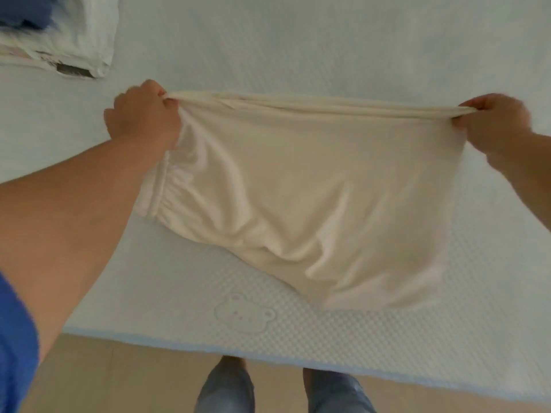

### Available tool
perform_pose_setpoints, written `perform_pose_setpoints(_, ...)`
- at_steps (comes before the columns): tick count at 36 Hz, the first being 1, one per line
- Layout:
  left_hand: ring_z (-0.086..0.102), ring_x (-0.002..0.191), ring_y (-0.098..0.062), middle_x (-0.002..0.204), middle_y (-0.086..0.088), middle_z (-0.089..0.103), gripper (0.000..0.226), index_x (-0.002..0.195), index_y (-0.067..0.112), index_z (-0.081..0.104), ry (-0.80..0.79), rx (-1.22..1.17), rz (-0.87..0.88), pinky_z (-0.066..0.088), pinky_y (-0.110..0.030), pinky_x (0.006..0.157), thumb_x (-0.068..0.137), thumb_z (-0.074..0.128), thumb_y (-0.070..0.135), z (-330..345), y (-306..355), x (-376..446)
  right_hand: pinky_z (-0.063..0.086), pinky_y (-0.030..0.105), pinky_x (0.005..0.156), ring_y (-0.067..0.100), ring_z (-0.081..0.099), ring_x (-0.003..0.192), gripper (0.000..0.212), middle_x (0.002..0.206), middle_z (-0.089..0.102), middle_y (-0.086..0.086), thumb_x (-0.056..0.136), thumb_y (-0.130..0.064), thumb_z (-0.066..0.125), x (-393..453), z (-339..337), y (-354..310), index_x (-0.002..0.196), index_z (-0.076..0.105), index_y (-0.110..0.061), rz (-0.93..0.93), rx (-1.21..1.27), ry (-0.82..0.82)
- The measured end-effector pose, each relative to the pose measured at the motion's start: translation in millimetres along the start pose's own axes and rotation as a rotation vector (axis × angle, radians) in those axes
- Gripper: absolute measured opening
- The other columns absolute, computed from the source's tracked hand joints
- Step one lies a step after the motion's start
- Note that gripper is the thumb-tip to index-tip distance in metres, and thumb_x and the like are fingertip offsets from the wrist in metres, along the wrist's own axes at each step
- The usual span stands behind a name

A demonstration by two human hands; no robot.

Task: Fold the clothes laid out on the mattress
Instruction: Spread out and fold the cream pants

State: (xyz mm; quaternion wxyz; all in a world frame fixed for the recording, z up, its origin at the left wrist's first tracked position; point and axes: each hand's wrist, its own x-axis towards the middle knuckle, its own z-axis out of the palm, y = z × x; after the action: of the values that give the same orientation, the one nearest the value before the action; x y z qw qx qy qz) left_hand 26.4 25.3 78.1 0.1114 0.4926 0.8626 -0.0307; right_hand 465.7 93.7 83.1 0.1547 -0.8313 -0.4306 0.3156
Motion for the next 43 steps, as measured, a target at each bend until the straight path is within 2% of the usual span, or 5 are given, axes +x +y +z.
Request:
perform_pose_setpoints(9, 0.041, 0.122, -0.039, 0.129, -0.020, 0.049, 0.044, 0.130, 0.017, 0.048, -0.032, 0.179, -0.008, 0.030, -0.047, 0.099, 0.091, 0.047, 0.037, -1, 18, 13, 0.042, 0.025, 0.071, 0.013, 0.053, 0.089, 0.043, 0.104, 0.055, -0.008, 0.083, -0.025, 0.063, 11, 16, 14, 0.125, 0.054, -0.023, -0.028, -0.062, -0.003)
perform_pose_setpoints(14, 0.040, 0.121, -0.036, 0.127, -0.017, 0.051, 0.039, 0.119, 0.019, 0.058, 0.064, 0.036, 0.259, 0.031, -0.046, 0.097, 0.082, 0.058, 0.028, -16, 40, -31, 0.037, 0.017, 0.063, 0.013, 0.052, 0.095, 0.050, 0.122, 0.054, -0.003, 0.084, -0.031, 0.065, -41, 4, 42, 0.130, 0.049, -0.020, 0.085, -0.014, 0.022)
perform_pose_setpoints(21, 0.056, 0.089, -0.022, 0.086, 0.003, 0.057, 0.016, 0.095, 0.022, 0.067, -0.416, -0.300, 0.491, 0.038, -0.027, 0.073, 0.081, 0.061, 0.026, 8, 55, -189, 0.047, 0.040, 0.088, 0.025, 0.055, 0.100, 0.047, 0.108, 0.057, 0.005, 0.087, -0.041, 0.060, -152, -9, 119, 0.123, 0.055, -0.010, 0.445, 0.066, -0.223)
perform_pose_setpoints(32, 0.038, 0.118, -0.026, 0.125, -0.003, 0.047, 0.078, 0.131, 0.031, 0.045, -0.479, -0.131, 0.454, 0.032, -0.036, 0.093, 0.064, 0.070, 0.062, 80, 58, -281, 0.053, 0.030, 0.078, 0.016, 0.063, 0.093, 0.021, 0.099, 0.066, -0.002, 0.075, -0.012, 0.072, -199, -5, 154, 0.092, 0.061, -0.017, 0.563, 0.529, -0.425)
perform_pose_setpoints(43, 0.045, 0.104, -0.028, 0.109, -0.007, 0.055, 0.036, 0.108, 0.022, 0.066, -0.319, -0.181, 0.492, 0.036, -0.034, 0.084, 0.085, 0.054, 0.046, 89, 66, -271, 0.047, 0.020, 0.050, 0.009, 0.055, 0.053, 0.014, 0.075, 0.065, -0.003, 0.080, -0.019, 0.071, -194, -19, 162, 0.091, 0.066, -0.012, 0.372, 0.589, -0.471)
